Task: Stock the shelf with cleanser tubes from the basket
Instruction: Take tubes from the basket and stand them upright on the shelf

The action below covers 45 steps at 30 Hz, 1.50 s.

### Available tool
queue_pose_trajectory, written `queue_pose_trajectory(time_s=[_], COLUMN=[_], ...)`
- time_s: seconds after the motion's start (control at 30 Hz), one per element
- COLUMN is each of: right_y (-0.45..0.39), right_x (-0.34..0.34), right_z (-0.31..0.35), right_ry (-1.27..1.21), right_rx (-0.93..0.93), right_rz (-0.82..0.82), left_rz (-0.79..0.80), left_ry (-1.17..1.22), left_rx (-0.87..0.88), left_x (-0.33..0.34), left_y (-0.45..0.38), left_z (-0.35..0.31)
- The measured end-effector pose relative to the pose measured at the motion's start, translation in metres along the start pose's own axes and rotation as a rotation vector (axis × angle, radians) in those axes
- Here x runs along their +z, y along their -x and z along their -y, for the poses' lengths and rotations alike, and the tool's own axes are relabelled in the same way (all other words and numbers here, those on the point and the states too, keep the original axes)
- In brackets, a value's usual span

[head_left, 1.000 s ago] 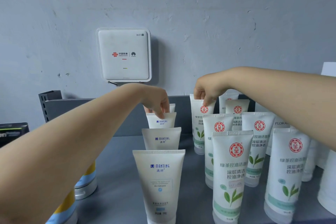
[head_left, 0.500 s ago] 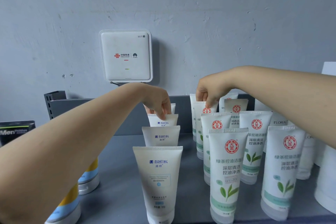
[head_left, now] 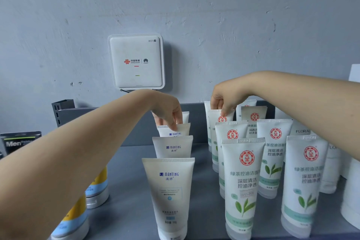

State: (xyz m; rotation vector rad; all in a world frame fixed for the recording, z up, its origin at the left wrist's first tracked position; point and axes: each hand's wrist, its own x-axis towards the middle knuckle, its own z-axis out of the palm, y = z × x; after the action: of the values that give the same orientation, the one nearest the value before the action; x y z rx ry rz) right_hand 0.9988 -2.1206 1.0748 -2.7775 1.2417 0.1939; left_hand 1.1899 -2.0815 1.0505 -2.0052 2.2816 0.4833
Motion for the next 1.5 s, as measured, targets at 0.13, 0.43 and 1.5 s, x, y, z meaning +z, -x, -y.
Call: queue_pose_trajectory(time_s=[0.13,0.43,1.5], right_y=[-0.001,-0.007,-0.021], right_x=[-0.002,-0.004,-0.026], right_z=[-0.003,-0.008,-0.021], right_ry=[-0.03,-0.074,-0.055], right_rx=[-0.001,-0.016,0.062], right_rz=[-0.002,0.036,-0.231], left_rz=[0.015,0.039,-0.231], left_ry=[-0.013,-0.023,-0.186], left_rx=[0.011,0.012,-0.022], left_x=[-0.002,-0.004,-0.038], left_y=[-0.002,0.001,-0.031], left_z=[0.002,-0.002,-0.001])
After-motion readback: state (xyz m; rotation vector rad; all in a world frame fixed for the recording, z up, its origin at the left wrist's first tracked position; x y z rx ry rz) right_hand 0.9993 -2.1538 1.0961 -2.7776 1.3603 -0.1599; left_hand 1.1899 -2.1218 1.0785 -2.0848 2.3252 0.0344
